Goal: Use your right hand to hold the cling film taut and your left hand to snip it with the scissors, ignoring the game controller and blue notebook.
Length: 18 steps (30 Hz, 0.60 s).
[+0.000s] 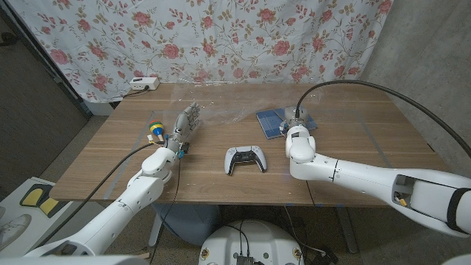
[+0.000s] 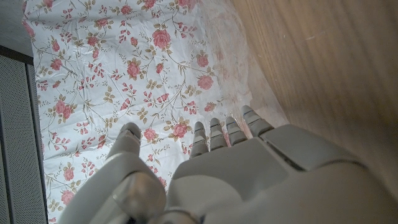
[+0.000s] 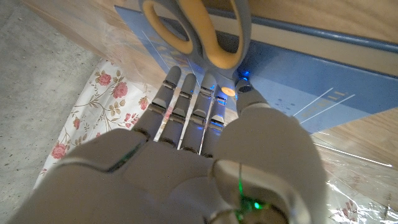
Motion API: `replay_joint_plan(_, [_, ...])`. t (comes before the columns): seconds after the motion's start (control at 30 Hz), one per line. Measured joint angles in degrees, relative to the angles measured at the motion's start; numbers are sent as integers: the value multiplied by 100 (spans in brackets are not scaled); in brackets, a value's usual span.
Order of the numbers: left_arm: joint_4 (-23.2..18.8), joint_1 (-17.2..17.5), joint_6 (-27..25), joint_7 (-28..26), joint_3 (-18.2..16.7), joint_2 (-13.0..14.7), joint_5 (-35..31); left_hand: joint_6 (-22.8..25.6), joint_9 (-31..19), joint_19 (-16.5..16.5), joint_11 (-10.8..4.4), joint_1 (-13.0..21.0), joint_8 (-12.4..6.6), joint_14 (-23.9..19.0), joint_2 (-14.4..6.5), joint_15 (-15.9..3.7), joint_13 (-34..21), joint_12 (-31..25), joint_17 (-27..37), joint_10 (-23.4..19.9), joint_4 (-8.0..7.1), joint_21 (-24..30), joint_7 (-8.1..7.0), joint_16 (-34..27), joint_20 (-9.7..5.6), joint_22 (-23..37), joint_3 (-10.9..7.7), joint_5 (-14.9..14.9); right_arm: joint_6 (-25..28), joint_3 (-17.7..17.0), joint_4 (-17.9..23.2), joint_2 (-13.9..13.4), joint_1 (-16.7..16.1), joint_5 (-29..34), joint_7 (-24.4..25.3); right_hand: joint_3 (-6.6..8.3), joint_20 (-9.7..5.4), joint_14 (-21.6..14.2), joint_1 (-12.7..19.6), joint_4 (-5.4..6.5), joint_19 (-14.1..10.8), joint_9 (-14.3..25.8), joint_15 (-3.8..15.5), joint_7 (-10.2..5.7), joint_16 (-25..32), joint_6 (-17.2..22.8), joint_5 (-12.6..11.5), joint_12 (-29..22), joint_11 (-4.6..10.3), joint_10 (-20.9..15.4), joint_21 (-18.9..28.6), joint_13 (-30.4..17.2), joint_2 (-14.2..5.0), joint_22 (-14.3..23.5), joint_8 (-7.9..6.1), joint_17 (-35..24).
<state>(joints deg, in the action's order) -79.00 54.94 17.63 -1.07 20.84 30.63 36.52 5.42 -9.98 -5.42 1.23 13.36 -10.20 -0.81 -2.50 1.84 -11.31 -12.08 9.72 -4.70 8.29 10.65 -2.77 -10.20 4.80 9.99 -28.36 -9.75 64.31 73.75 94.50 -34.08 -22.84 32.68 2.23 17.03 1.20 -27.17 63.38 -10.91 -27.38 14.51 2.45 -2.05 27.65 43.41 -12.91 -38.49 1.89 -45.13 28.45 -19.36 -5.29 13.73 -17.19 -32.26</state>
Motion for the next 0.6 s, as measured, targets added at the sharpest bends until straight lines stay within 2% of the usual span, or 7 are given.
replay_joint_plan(0.3, [11, -8, 17, 12, 11, -18, 1, 0, 0, 0, 0, 0, 0, 0, 0, 0, 0, 0, 0, 0, 0, 0, 0, 0, 0, 0, 0, 0, -11, -200, 206, -103, -143, -54, 203, -17, -30, -30, 184, 38, -31, 84, 29, 103, 76, 103, -10, -77, -13, -29, 78, -125, -5, 0, -99, -118])
replay_joint_plan(0.6, [12, -8, 25, 16, 18, -26, 1, 0, 0, 0, 0, 0, 0, 0, 0, 0, 0, 0, 0, 0, 0, 0, 0, 0, 0, 0, 0, 0, 32, -382, 492, -247, -266, -83, 349, 4, -29, -119, 304, 59, -31, 163, 15, 131, 98, 135, -41, -117, -26, -42, 146, -173, -6, -1, -157, -134])
